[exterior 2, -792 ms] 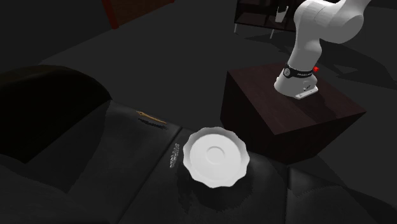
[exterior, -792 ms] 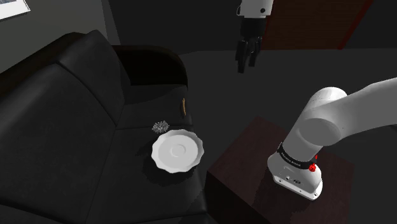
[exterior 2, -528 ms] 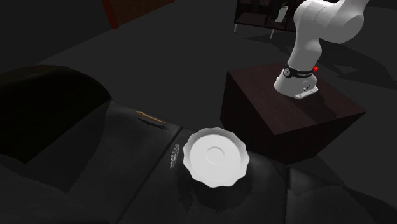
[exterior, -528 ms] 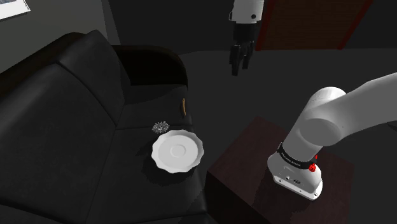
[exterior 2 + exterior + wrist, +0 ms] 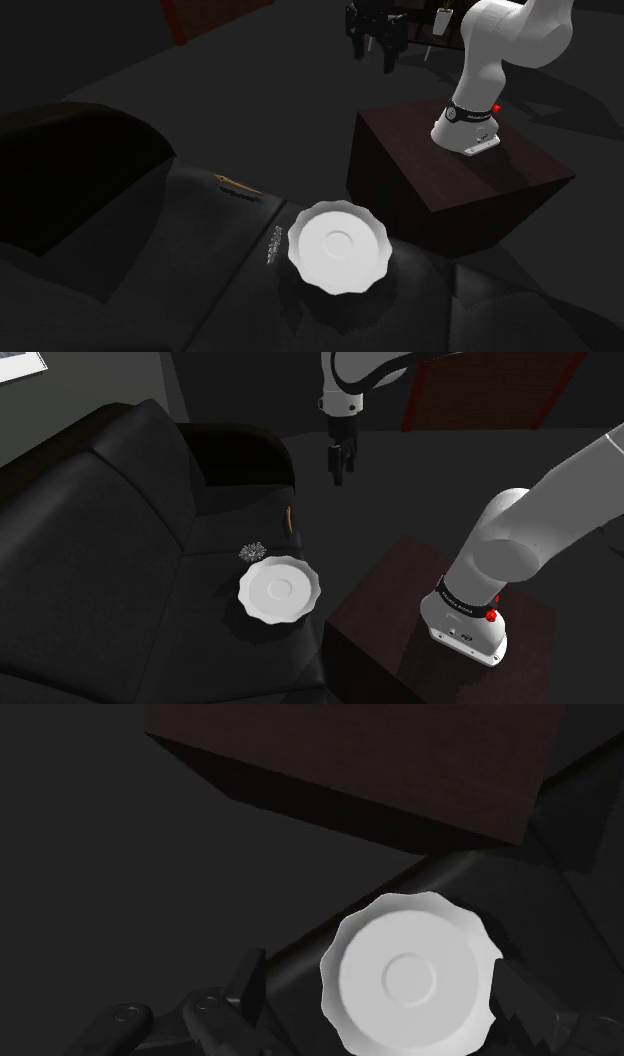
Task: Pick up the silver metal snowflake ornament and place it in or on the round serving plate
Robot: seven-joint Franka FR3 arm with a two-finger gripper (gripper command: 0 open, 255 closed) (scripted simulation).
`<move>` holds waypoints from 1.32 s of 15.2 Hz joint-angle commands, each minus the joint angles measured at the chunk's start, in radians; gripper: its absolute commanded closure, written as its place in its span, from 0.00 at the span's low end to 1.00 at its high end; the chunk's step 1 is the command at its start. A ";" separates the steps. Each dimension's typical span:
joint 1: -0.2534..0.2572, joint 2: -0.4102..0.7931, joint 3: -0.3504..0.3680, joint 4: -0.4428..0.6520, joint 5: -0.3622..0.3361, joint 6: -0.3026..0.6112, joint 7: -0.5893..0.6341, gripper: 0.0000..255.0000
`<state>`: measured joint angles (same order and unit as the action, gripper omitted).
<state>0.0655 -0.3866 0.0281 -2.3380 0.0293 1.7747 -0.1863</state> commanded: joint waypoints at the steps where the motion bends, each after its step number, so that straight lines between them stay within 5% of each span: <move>1: 0.008 0.077 0.007 0.029 -0.015 0.041 -0.027 0.00; 10: 0.041 0.435 0.043 0.218 -0.101 0.180 -0.111 0.00; 20: 0.100 0.828 0.071 0.523 -0.228 0.232 -0.176 0.00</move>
<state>0.1604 0.4009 0.0983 -1.8480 -0.1842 2.0020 -0.3522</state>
